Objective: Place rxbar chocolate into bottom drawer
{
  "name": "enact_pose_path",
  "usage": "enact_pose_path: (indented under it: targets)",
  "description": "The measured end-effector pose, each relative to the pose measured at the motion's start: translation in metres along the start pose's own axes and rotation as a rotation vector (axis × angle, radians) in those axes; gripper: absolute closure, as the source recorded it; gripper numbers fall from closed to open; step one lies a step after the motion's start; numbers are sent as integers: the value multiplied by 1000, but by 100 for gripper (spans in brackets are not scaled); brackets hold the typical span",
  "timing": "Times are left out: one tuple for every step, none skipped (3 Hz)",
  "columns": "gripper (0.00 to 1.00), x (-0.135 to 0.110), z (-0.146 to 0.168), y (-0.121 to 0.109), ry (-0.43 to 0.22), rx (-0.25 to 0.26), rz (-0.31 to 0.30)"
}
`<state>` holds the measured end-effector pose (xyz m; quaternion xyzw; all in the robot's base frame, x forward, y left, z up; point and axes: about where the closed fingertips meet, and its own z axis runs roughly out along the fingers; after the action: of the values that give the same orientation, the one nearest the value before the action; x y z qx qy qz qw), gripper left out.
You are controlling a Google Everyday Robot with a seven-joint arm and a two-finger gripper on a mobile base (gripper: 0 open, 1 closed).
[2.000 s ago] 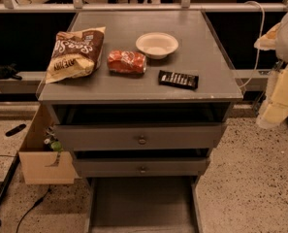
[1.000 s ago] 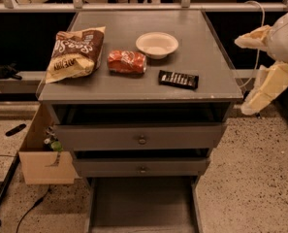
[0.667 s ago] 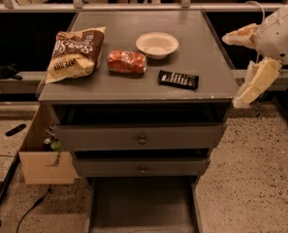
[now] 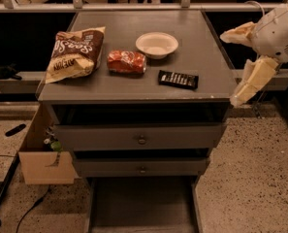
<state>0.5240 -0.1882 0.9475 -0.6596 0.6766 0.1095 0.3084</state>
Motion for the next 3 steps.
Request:
enact_pose_path:
  targets:
    - [0,-3,40,-30,37,-27,7]
    - [0,-6,72,-50,63,-53,13]
    - [0,-5,97,-67,76,-79,15]
